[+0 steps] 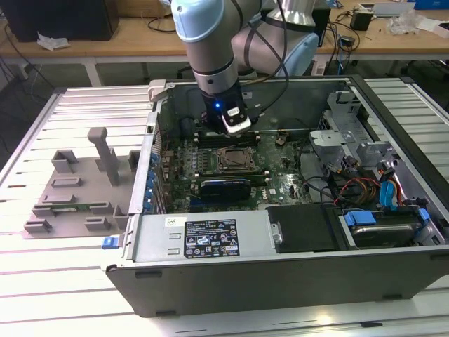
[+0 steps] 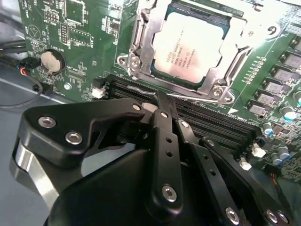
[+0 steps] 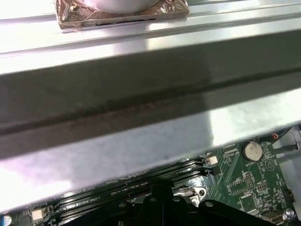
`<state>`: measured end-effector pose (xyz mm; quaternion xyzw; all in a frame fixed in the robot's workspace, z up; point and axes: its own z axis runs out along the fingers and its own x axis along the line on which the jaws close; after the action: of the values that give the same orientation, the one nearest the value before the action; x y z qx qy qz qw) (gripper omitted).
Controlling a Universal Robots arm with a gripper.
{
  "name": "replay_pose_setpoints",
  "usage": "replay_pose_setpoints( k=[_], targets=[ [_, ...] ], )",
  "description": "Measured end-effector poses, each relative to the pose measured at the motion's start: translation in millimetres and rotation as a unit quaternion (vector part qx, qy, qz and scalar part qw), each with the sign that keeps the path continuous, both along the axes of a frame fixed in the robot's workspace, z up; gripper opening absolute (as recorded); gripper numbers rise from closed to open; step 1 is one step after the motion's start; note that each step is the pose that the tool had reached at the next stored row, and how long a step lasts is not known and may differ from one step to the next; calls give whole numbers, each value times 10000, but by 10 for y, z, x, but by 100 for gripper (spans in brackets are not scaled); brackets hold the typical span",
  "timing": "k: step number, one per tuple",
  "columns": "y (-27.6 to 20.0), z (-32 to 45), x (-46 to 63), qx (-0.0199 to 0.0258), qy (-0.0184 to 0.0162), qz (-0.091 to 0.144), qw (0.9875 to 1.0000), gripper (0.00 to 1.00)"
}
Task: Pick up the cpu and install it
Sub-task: 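Install the first cpu locking lever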
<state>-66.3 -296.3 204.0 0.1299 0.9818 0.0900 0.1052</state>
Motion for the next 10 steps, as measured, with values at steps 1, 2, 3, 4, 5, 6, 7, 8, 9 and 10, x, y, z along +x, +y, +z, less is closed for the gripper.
replay_pose_setpoints(
  k=[1,2,3,4,5,6,7,8,9,10],
  targets=[
    [0,-6,-3,-3,-2,-36,10000,11],
    [0,-11,-6,-5,-4,-68,10000,11],
    [1,-20,-11,-8,-8,-122,9999,11],
    [1,-25,-13,-11,-10,-151,9999,11],
    [1,-30,-14,-16,-12,-175,9998,11],
    [1,-38,-14,-24,-16,-216,9998,11],
    [1,-43,-15,-30,-18,-245,9997,11],
    [1,-48,-15,-35,-21,-272,9996,11],
    [1,-52,-15,-41,-22,-297,9995,11],
    [0,-58,-14,-50,-22,-347,9994,11]
  ],
)
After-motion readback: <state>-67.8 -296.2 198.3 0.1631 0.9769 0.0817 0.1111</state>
